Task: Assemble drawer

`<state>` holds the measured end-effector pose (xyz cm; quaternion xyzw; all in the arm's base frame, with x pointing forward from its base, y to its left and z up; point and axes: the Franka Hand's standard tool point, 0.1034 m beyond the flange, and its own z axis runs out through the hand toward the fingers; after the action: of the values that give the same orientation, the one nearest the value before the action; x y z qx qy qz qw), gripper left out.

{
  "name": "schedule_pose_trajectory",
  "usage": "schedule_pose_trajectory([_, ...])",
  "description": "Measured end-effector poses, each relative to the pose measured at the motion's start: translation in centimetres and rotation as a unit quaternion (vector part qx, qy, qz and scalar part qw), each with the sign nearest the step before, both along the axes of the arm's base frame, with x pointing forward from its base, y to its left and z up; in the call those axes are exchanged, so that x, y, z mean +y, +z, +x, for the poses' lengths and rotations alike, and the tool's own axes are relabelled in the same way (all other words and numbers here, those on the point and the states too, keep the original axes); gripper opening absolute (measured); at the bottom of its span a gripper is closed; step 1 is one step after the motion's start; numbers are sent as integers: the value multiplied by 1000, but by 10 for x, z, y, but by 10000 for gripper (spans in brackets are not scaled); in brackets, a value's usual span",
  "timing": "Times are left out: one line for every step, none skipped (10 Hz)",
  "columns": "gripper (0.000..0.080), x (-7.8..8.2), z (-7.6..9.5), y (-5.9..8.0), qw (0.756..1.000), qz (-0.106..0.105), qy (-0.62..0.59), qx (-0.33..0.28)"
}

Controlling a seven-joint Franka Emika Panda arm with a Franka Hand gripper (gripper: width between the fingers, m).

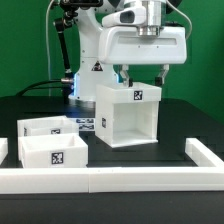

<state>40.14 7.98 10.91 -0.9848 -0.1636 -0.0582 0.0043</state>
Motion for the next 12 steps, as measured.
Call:
schedule_pose_trajectory([650,2,-6,-6,1000,1,-2,2])
schedule_pose_trajectory([650,4,-9,-10,1000,2,-1,3])
schedule_pose_trajectory([650,5,-9,-11,1000,2,-1,5])
schedule_pose_trajectory([650,5,-10,-13,1000,2,-2,7])
schedule_pose_trajectory([562,5,-10,-13,1000,2,-2,7])
schedule_pose_trajectory([562,6,-10,-13,1000,3,-4,5])
schedule_pose_trajectory([361,6,-9,-12,1000,3,-5,5])
schedule_pose_trajectory([225,6,-9,-12,1000,3,-5,5])
schedule_pose_trajectory([225,6,-9,-12,1000,3,-5,4])
schedule_pose_trajectory([62,6,-9,-12,1000,3,-5,4])
schedule_pose_trajectory([36,6,-9,-12,1000,3,-5,4])
schedule_pose_trajectory([36,6,-9,-12,1000,3,-5,4])
